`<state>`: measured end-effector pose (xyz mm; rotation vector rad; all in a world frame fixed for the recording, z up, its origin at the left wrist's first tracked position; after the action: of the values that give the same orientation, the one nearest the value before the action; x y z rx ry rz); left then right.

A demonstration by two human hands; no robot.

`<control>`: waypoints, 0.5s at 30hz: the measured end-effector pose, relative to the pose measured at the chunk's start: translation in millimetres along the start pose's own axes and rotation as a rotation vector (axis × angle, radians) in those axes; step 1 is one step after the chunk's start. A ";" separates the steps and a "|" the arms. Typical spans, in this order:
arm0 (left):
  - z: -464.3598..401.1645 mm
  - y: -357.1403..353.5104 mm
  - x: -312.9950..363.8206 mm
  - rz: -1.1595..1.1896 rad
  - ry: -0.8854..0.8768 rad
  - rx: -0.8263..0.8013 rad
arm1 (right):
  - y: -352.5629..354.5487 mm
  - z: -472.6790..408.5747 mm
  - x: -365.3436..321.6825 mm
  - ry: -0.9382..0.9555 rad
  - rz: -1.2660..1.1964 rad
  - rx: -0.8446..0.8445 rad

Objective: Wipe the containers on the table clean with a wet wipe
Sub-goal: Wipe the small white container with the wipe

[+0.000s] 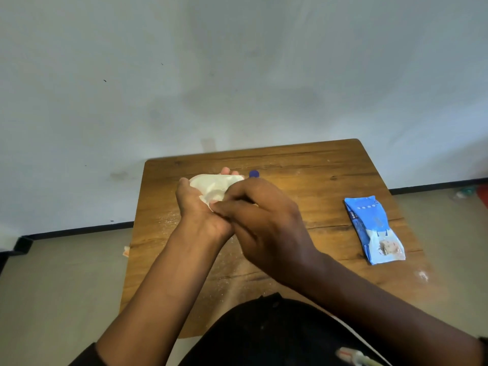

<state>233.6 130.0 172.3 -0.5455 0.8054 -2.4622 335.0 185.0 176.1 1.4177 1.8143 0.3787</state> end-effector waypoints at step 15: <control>-3.0 -0.3 7.7 -0.079 -0.060 -0.008 | 18.6 -11.1 21.4 -0.226 -0.071 0.084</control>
<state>225.8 127.2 171.9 -0.6623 0.7841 -2.5021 338.2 213.2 186.9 1.3891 1.7067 0.1021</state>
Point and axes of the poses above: each hand's wrist, its own z-axis away from the middle knuckle, its own y-axis out of the back of the hand, x = y × z, the point moved 3 cm from there along -z, towards the middle knuckle, and after that the axes turned 9 degrees about z, right-handed, at the moved point
